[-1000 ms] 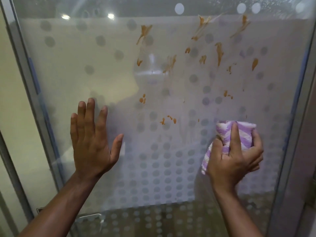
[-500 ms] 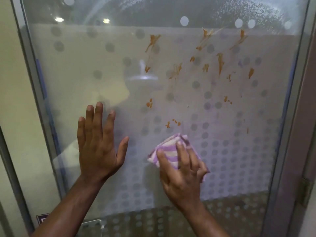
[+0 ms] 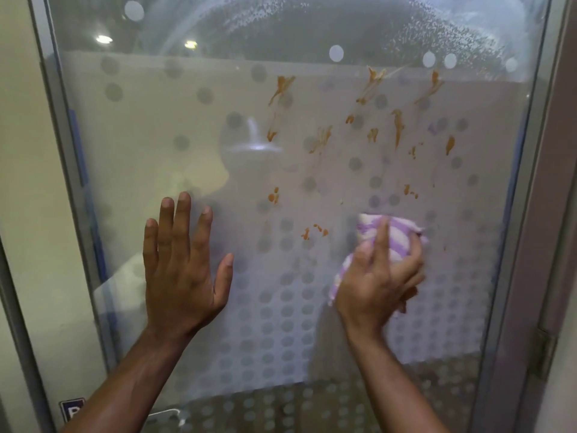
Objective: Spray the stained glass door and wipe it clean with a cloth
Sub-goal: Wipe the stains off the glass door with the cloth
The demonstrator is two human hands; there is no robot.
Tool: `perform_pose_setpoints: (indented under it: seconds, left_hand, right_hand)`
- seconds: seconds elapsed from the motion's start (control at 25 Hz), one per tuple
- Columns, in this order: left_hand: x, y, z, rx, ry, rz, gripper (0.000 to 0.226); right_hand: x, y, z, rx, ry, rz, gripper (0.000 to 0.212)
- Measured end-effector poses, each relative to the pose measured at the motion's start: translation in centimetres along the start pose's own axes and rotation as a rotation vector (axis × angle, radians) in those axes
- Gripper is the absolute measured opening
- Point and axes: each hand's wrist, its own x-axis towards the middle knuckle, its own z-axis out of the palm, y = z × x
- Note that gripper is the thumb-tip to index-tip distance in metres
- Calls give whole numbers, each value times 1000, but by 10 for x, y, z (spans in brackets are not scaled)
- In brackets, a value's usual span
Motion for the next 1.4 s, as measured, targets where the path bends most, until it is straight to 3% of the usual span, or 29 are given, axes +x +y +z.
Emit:
perform_pose_setpoints:
  seconds: [0.08,0.2,0.28,0.4,0.56,0.64,0.72,0.92,1.04,1.16,1.28,1.4]
  left_hand:
    - [0,-1,0,-11,0,4,75]
    - [-1,-3,-1,-36,-7,0,75]
    - [-1,-4,-2,-57,-17,3,75]
    - [0,-4,-2,-60,-17,-2,75]
    - [0,-3,-1,-54,-8,8,75]
    - [-1,-3,1,-45,-6,8,75]
    - [-2,-3,1,-41,-13,7,75]
    - [-1,-3,-1,-41,-31,9,76]
    - [-2,-3,-2,-43,-35,9,76]
    - [-2,-2,-5,-39,-7,19,73]
    - [2,4,-9,-91,10,-22,70]
    - [7,9,-7,-136,-24,-47,73]
  right_hand:
    - [-29,-28,1,-22,-88,-222,42]
    - [-74,-42,-2,-73,-254,-708,42]
    - [-77,-33,-5,-81,-261,-810,42]
    - [-45,-13,-3,-92,-163,-593,41]
    - [14,20,-5,-97,20,-1,57]
    - [19,21,-4,-59,33,78,59]
    - [9,6,-1,-10,17,-7,53]
    - [-64,-16,-4,-9,-242,-729,43]
    - [-86,9,-9,-28,-270,-970,41]
    - [-65,49,-18,-61,-274,-957,39]
    - [-24,90,-29,-106,-172,-800,50]
    - [31,117,-36,-148,-78,-626,44]
